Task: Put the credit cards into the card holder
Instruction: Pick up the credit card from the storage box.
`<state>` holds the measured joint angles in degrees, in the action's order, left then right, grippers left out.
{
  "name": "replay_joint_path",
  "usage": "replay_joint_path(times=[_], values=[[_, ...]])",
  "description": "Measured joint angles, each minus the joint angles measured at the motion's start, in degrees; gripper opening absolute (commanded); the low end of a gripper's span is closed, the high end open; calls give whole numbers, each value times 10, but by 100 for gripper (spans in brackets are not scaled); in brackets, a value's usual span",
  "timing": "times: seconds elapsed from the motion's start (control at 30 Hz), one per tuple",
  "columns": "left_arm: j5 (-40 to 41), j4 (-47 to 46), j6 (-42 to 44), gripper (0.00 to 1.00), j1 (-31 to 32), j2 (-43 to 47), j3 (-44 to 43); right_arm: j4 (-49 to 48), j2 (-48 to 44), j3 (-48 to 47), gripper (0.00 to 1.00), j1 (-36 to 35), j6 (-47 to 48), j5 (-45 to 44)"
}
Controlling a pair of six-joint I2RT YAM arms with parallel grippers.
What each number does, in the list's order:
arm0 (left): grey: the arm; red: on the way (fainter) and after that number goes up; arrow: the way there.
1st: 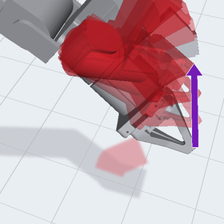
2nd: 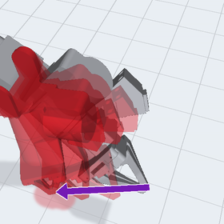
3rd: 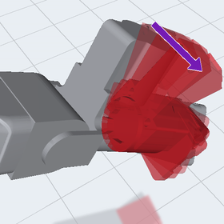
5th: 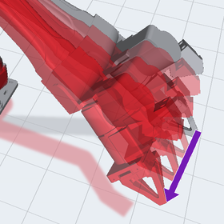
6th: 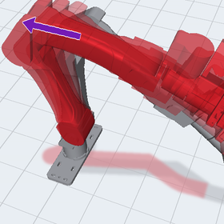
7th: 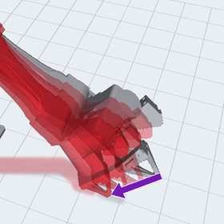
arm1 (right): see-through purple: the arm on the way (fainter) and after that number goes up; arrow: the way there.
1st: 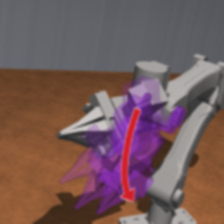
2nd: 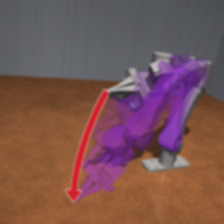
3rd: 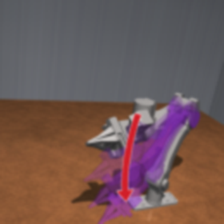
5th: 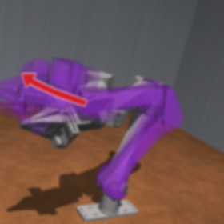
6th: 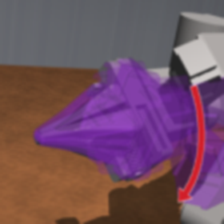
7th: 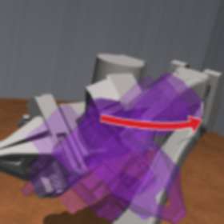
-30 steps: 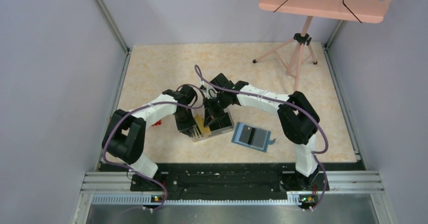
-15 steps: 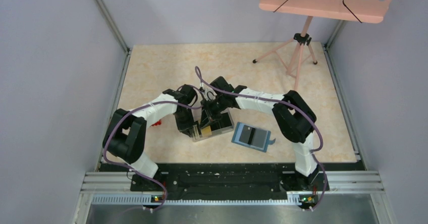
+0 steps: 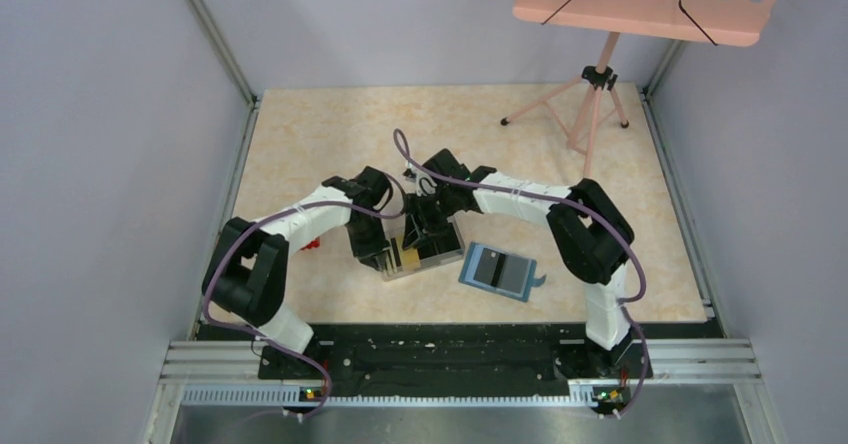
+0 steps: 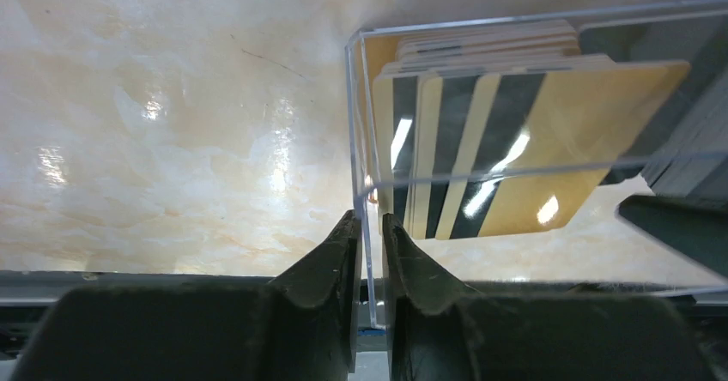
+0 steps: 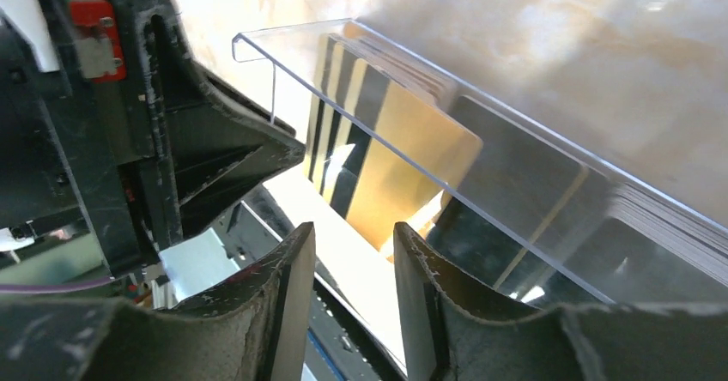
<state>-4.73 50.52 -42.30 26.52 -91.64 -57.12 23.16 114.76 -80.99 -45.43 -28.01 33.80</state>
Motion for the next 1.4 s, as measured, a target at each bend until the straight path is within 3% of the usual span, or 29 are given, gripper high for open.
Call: replay_joint_path(times=[0.23,0.53,0.9,1.07,1.2,1.3,1.4], values=[[8,0,1,24,6,51,-31,7,-26,23,44,36,7,-24],[9,-22,0,0,18,72,-49,23,-24,26,45,39,14,-25],[64,-39,-11,0,59,-27,-48,21,-10,30,42,33,14,-23],[82,-34,-15,0,71,-32,-53,16,-4,31,40,27,14,-16],[85,-34,-15,0,76,-36,-56,-3,4,31,24,18,14,0],[85,-34,-15,0,79,-36,-57,-17,14,33,0,16,7,12],[85,-29,-15,0,80,-36,-57,-24,19,34,0,20,-3,27]])
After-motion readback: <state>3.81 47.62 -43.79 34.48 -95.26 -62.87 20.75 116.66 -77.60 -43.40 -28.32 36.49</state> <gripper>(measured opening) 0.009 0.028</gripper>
